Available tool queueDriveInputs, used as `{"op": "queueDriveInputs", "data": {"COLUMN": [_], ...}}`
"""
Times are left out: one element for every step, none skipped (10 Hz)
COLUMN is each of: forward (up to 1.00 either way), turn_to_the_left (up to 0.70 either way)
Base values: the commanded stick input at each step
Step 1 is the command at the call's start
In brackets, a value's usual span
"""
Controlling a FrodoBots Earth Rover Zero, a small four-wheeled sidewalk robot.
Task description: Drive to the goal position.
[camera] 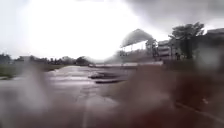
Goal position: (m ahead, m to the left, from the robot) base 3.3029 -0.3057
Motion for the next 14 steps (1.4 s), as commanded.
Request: {"op": "queueDriveInputs", "data": {"forward": [0.45, 0.45, 0.45, 0.45, 0.45, 0.45, 0.45, 0.45, 0.45, 0.45, 0.45, 0.45, 0.45, 0.45], "turn_to_the_left": [0.0, 0.0, 0.0, 0.0, 0.0, 0.0, 0.0, 0.0, 0.0, 0.0, 0.0, 0.0, 0.0, 0.0]}}
